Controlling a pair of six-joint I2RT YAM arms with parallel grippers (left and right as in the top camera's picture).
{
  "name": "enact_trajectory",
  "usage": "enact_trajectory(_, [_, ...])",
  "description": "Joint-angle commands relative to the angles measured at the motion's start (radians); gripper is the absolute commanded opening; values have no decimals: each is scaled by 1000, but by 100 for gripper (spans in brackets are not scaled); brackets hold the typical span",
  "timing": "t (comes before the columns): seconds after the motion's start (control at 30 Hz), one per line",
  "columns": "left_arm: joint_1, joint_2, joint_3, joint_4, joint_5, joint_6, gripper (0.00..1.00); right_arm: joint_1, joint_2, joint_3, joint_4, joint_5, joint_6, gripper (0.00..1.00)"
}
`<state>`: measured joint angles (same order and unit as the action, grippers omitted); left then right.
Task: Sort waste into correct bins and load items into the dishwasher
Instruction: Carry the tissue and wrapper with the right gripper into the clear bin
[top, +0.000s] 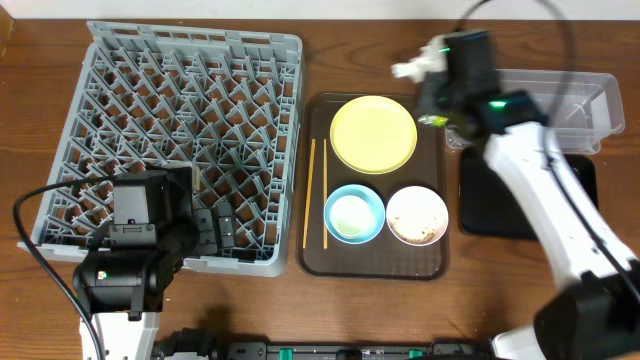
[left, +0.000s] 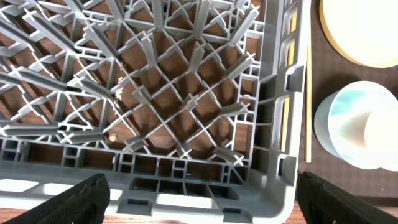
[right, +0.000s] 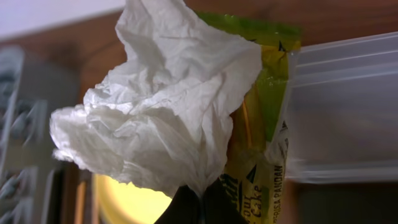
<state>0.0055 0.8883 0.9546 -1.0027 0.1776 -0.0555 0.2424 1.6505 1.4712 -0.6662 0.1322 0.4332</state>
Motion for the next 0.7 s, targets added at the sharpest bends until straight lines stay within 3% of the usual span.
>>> enact_trajectory(0.0, [5,-1,20,-3,2,-10,96,-101,-13,2,-18,85,11,1])
enact_trajectory(0.2, [5,-1,20,-3,2,-10,96,-240,28,0,-51,97,121,1])
enact_trajectory(0.4, [5,-1,20,-3,2,-10,96,-319,124,0,-64,74,379,1])
enact_trajectory(0.5, [5,-1,20,-4,2,-10,96,-330,163,0,-2,42,392,1])
enact_trajectory(0.6, [5,-1,20,-3,2,-10,96,-331,193,0,39,26,393,15])
enact_trajectory(0.67, [5,-1,20,-5,2,-10,96,-331,201,0,45,18,393,40])
